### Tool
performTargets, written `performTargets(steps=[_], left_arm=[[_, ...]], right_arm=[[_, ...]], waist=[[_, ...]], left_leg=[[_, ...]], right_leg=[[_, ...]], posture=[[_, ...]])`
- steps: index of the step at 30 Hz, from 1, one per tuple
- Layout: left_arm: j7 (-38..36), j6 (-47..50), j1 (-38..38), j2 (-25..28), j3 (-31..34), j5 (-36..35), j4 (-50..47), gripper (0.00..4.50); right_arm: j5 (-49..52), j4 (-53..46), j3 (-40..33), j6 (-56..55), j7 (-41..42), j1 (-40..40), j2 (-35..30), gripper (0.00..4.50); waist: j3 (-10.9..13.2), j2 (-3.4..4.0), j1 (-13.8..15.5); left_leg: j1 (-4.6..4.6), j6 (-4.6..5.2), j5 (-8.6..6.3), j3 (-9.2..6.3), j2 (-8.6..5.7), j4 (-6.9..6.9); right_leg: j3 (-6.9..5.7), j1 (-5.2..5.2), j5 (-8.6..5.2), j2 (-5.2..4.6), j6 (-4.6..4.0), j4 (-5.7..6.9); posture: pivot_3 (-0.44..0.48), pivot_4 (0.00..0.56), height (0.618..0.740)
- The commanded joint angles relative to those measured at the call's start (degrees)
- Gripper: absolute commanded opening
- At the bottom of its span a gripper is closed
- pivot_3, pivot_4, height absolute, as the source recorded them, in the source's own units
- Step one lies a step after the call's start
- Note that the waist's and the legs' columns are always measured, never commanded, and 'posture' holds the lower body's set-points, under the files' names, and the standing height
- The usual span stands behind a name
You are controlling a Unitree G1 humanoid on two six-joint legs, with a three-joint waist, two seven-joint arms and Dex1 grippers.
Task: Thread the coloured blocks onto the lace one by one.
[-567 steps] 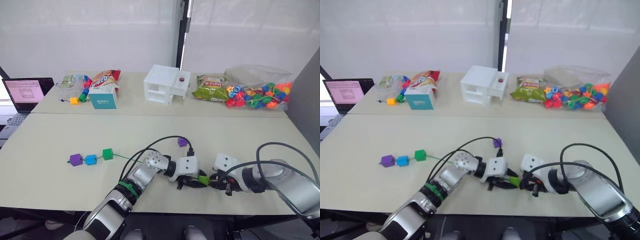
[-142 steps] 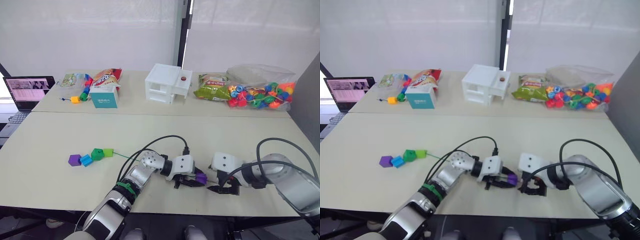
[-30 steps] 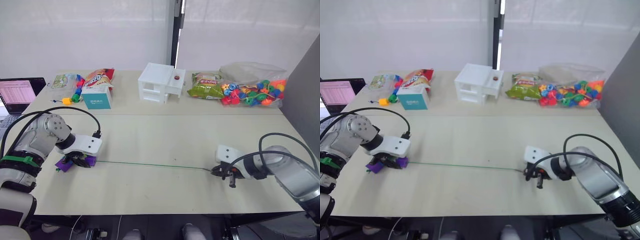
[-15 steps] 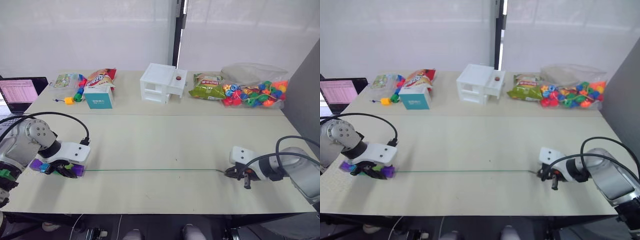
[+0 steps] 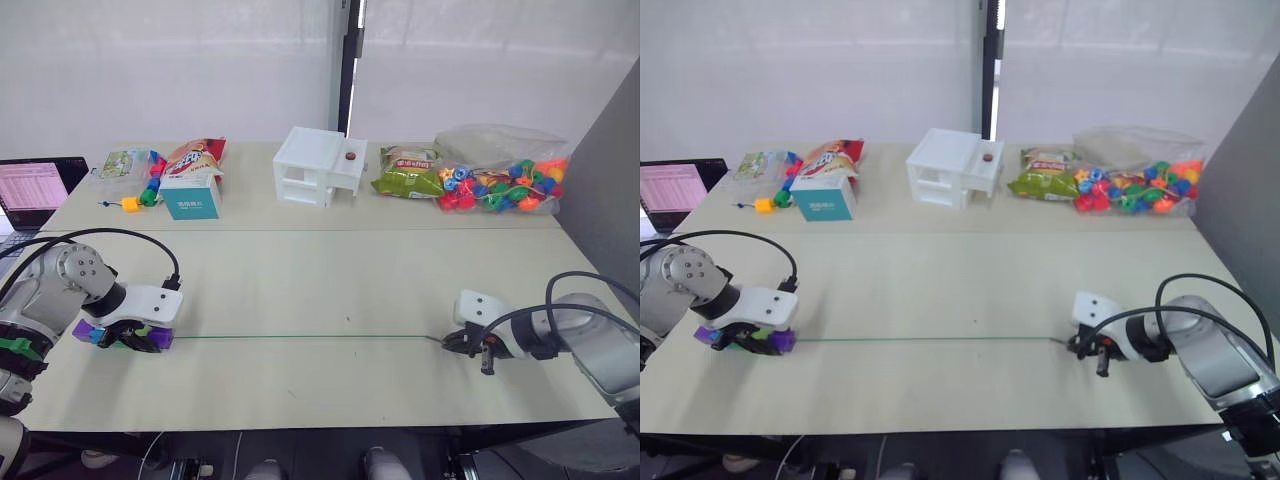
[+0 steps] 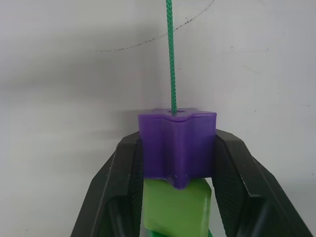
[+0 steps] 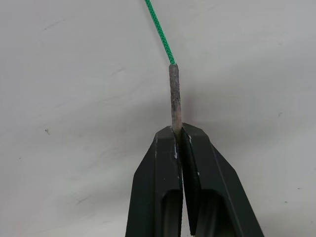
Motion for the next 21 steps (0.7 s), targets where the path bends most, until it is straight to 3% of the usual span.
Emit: performTargets(steps=[1,11,13,18,20,21], left_arm=[[-0.94,1.19,1.01,0.46,1.39,0.03,-1.5,1.39],[-0.02,3.04,1.63,0.8,2.82,1.05,-1.3,1.39],[0.27,3.35,1.9,0.98,3.31,0.92,-1.49,2.41],[0.42,4.05,2.01,1.62,4.68,0.22,-1.92,4.04],[1.12,3.95,0.99,1.92,6.67,-1.27,-1.64,4.5],[1.53,4.25,0.35,1.95,7.9,-2.25,-1.48,4.5]], right_arm=[[-1.62,-0.3,1.16,0.12,-0.83,-0.79,1.42,0.0],[-1.83,-0.77,2.17,2.79,1.74,-4.28,3.5,0.0],[-2.31,-0.51,2.06,2.34,2.04,-5.29,3.39,0.69],[-1.99,0.22,1.15,1.61,2.89,-6.44,3.05,2.35],[0.14,0.58,-0.92,1.05,4.66,-6.46,2.38,3.01],[0.86,0.87,-1.85,0.61,5.49,-6.3,1.78,3.33]], waist=[[0.0,0.0,-0.04],[0.0,0.0,-0.11],[0.0,0.01,-0.06],[0.02,0.03,0.16],[0.03,0.04,0.24],[0.04,0.04,0.26]], left_leg=[[0.02,0.0,0.0,0.01,0.0,0.0],[0.04,0.0,0.0,0.01,0.0,0.0],[0.03,0.0,0.0,0.01,0.0,0.0],[0.01,0.0,0.0,0.01,0.0,0.0],[-0.01,0.0,0.0,0.0,0.0,0.0],[-0.03,0.0,0.0,0.01,0.0,0.0]], right_leg=[[0.01,0.0,0.0,0.0,0.0,0.0],[0.01,-0.01,0.0,0.01,0.0,0.02],[0.01,-0.02,0.0,0.01,0.0,0.04],[0.02,-0.04,0.0,0.01,0.0,0.06],[0.02,-0.03,0.0,0.01,0.0,0.06],[0.01,-0.04,0.0,0.01,0.0,0.05]], posture=[[0.0,0.15,0.74],[0.0,0.15,0.74],[0.0,0.15,0.74],[0.0,0.15,0.74],[0.0,0.15,0.74],[0.0,0.15,0.74]])
